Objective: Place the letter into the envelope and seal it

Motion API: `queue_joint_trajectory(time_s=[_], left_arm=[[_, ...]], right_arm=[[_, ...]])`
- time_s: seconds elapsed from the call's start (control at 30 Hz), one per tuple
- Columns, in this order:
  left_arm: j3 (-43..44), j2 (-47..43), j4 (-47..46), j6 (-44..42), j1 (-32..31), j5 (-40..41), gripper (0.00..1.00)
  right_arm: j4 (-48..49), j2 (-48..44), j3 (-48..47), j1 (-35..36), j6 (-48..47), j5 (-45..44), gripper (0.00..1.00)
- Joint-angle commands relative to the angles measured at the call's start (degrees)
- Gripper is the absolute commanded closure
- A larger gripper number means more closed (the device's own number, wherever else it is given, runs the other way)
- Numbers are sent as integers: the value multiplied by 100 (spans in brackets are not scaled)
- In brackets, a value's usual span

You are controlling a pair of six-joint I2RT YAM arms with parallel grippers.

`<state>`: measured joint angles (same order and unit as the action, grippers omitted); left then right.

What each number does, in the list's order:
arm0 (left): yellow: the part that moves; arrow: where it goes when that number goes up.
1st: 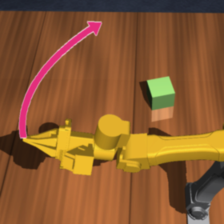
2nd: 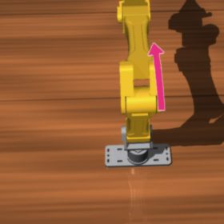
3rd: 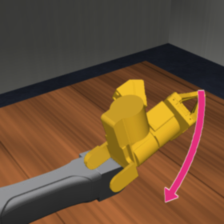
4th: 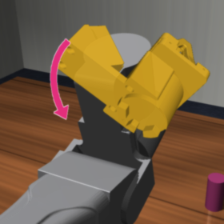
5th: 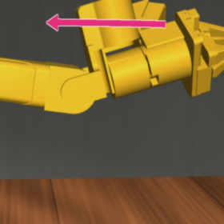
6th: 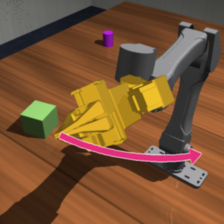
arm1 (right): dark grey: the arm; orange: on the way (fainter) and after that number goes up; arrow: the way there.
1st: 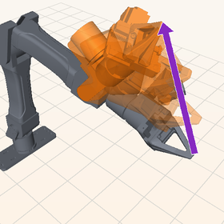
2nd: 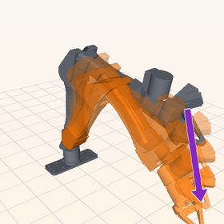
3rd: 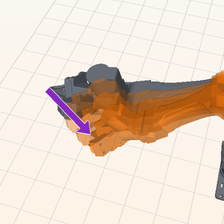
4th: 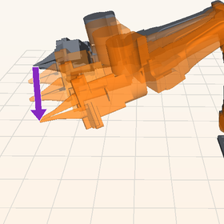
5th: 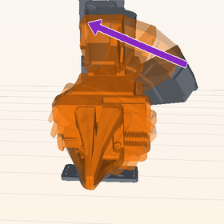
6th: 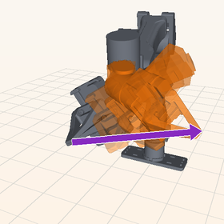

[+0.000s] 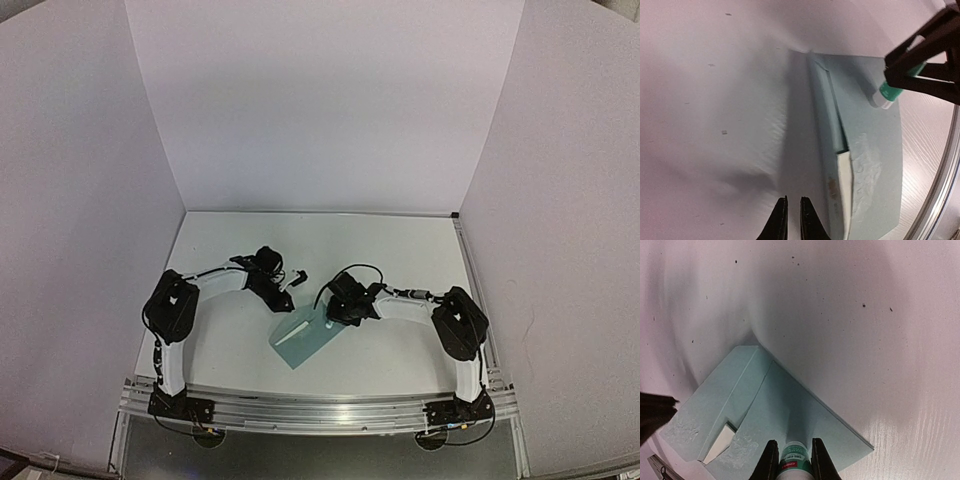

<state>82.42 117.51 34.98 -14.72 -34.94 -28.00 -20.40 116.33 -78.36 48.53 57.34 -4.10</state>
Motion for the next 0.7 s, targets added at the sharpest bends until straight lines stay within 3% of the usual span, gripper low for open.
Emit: queue_joint_trajectory(time_s=[0.0,0.67], left_arm=[[-151,-281,-61,47,-429,-387,90],[-419,25,-163,178,-1012,-426,92]], right_arm=[[-324,380,35,-2,22,-196,100],[-325,455,-13,-3,67,-158,100]])
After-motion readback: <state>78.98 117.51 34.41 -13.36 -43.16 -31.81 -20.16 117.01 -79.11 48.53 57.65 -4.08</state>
